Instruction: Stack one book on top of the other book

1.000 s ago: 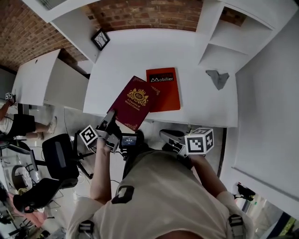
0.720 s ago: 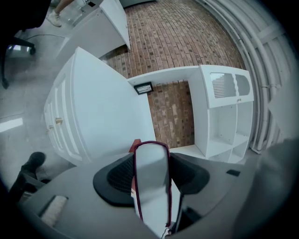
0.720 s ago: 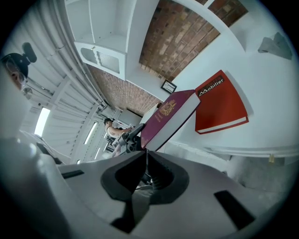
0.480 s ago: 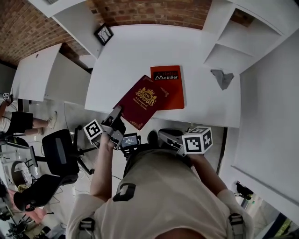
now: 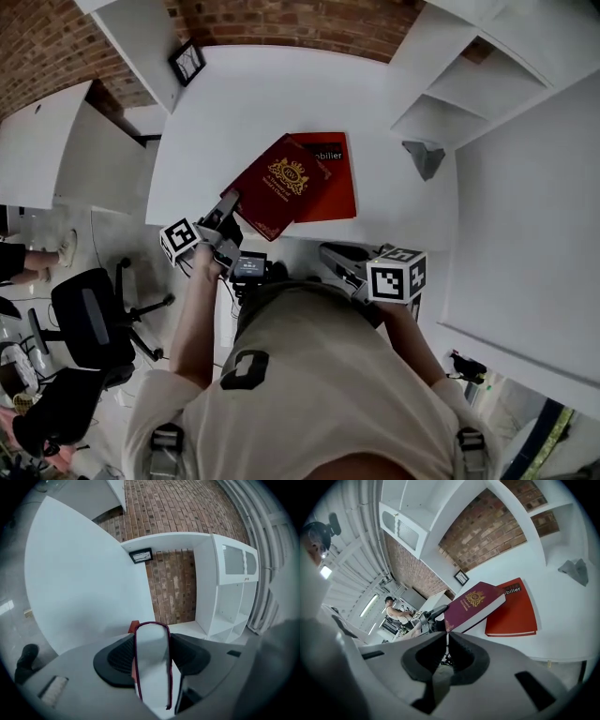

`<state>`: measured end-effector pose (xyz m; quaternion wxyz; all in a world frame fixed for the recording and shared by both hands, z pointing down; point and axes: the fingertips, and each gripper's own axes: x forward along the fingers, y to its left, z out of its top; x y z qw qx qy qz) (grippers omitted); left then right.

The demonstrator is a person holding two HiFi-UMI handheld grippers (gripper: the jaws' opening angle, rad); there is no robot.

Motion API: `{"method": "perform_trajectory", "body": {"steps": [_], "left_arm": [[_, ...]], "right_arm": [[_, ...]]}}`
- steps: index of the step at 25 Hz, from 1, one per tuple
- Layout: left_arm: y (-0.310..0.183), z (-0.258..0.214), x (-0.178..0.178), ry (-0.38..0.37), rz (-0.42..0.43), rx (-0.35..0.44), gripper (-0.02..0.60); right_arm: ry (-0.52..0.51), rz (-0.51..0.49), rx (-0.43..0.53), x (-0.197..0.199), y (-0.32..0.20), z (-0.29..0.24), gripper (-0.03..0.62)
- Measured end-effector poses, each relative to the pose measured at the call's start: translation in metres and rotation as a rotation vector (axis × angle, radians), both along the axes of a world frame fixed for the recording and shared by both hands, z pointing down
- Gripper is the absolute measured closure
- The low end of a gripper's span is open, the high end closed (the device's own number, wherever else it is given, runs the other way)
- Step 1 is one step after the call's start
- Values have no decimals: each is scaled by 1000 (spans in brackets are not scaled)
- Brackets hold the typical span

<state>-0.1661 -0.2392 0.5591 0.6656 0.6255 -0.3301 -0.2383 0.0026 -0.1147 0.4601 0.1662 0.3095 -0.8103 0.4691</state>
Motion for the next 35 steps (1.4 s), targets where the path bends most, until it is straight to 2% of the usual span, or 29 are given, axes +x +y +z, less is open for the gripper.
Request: {"method": "perform_trajectory", "body": {"steps": [7, 11, 17, 23, 30, 35], "left_arm": [[-15, 16, -7, -25, 26, 14, 365], [-18, 21, -5, -49, 0, 10, 364], [-19, 18, 3, -101, -20, 9, 365], [-20, 13, 25, -125, -79, -5, 364], [6, 19, 48, -155, -138, -71, 362], [16, 21, 63, -170, -149, -85, 362]], "right_arm": [[96, -20, -26, -10, 5, 5, 582], [87, -13, -33, -6, 0, 6, 582], [110, -208, 5, -15, -9, 5, 583], [-4, -157, -19, 29, -45, -5, 582], [-117, -233, -68, 51, -55, 2, 583], [-165, -258, -94, 63, -58, 4, 582]]}}
